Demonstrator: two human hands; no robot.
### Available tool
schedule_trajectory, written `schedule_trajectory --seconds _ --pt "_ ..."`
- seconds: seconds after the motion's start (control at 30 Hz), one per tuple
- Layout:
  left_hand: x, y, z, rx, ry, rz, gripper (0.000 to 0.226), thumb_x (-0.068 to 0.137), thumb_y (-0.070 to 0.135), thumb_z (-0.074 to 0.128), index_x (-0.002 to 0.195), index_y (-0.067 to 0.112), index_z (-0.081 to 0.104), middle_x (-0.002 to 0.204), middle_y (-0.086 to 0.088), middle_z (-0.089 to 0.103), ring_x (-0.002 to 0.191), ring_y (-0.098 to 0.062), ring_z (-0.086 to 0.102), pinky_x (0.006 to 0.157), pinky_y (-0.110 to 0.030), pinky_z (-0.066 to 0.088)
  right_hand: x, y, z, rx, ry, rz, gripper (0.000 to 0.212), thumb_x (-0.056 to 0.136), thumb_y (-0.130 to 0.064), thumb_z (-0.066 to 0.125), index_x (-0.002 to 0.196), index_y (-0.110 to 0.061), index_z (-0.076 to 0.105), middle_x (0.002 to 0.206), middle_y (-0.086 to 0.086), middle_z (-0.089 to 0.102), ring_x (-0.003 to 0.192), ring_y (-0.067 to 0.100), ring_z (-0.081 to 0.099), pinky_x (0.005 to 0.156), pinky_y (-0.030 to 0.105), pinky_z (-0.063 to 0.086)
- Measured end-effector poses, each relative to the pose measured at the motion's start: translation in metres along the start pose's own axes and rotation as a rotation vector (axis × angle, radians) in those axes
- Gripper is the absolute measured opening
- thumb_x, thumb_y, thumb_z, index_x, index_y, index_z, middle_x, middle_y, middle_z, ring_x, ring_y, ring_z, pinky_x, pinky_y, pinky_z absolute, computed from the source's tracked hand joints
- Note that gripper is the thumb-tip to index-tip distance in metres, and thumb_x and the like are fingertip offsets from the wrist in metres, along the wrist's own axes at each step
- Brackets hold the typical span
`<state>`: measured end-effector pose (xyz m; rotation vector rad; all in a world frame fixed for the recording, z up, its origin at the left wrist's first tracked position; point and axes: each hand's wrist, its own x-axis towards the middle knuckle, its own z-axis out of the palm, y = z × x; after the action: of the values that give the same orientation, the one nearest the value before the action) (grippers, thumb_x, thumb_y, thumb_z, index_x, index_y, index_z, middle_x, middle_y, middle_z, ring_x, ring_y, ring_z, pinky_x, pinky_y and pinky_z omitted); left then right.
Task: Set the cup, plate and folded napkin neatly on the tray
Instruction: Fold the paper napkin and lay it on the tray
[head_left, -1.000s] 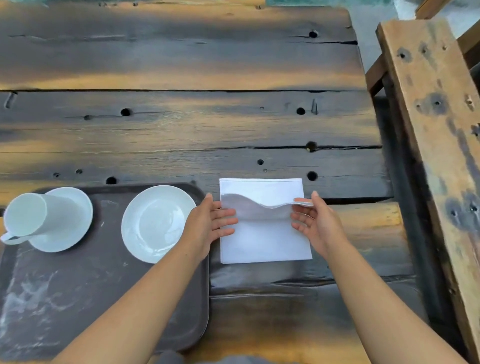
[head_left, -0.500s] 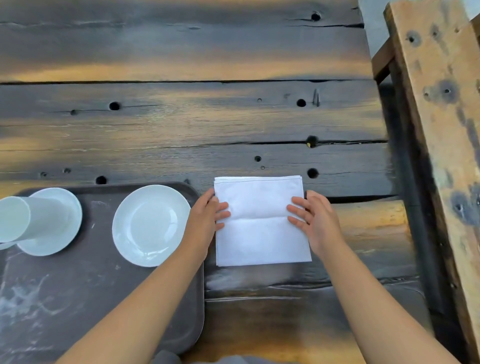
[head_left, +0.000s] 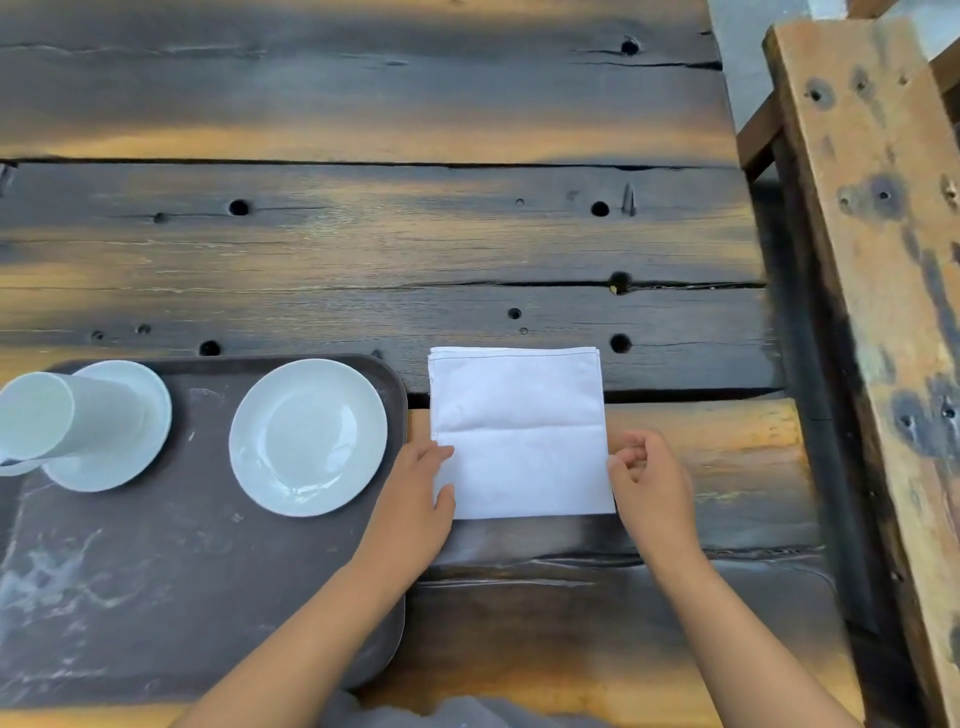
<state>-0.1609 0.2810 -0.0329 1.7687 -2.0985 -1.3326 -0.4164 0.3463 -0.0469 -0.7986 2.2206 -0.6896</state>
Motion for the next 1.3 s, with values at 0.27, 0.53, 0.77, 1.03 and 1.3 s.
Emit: schedule_trajectory --seconds 0.27,0.53,0.77,1.03,1.3 --pt "-0.01 0.01 0.009 0.159 0.005 -0.095 0.05 0.095 0.014 0.05 0.143 0.017 0.036 0.131 -0.007 0.044 0.104 -0.032 0.058 0.088 -0.04 0.048 -0.015 0.019 -0.001 -0.381 -0.027 0.018 0.015 0.091 -0.033 0.064 0.089 -0.021 0.055 0.07 -0.008 0.059 0.069 0.013 0.054 0.055 0.032 0.037" --pt "-0.006 0.006 0.026 0.145 -0.004 -0.13 0.041 0.094 0.009 0.051 0.133 0.021 0.042 0.139 -0.004 0.042 0.104 -0.03 0.057 0.085 -0.037 0.047 -0.012 0.018 -0.002 -0.405 -0.09 0.096 0.021 0.093 -0.028 0.063 0.076 -0.021 0.052 0.073 -0.006 0.059 0.067 0.009 0.051 0.052 0.03 0.034" --pt "-0.031 -0.012 0.031 -0.012 -0.059 -0.139 0.042 0.089 0.006 0.057 0.123 0.029 0.05 0.093 0.007 0.047 0.081 -0.009 0.052 0.067 -0.017 0.039 -0.04 0.033 -0.02 -0.335 -0.199 0.181 0.021 0.091 -0.025 0.063 0.076 -0.015 0.054 0.073 0.001 0.065 0.067 0.015 0.061 0.055 0.033 0.046" --pt "-0.065 -0.01 0.028 -0.312 -0.273 -0.355 0.039 0.084 -0.003 0.056 0.107 0.028 0.057 0.09 -0.011 0.058 0.057 -0.023 0.057 0.049 -0.027 0.051 -0.077 0.029 -0.04 0.194 -0.265 0.422 0.011 0.094 0.001 0.057 0.095 -0.003 0.048 0.083 0.024 0.065 0.053 0.024 0.063 0.048 0.031 0.057" --pt "-0.064 -0.015 0.003 -0.709 -0.351 -0.559 0.023 0.09 0.005 0.064 0.112 0.008 0.067 0.064 -0.004 0.05 0.047 -0.012 0.045 0.041 -0.022 0.035 -0.078 0.024 -0.055 0.564 -0.397 0.507 0.02 0.099 -0.002 0.049 0.094 -0.009 0.068 0.07 0.009 0.066 0.05 0.018 0.065 0.049 0.028 0.057"
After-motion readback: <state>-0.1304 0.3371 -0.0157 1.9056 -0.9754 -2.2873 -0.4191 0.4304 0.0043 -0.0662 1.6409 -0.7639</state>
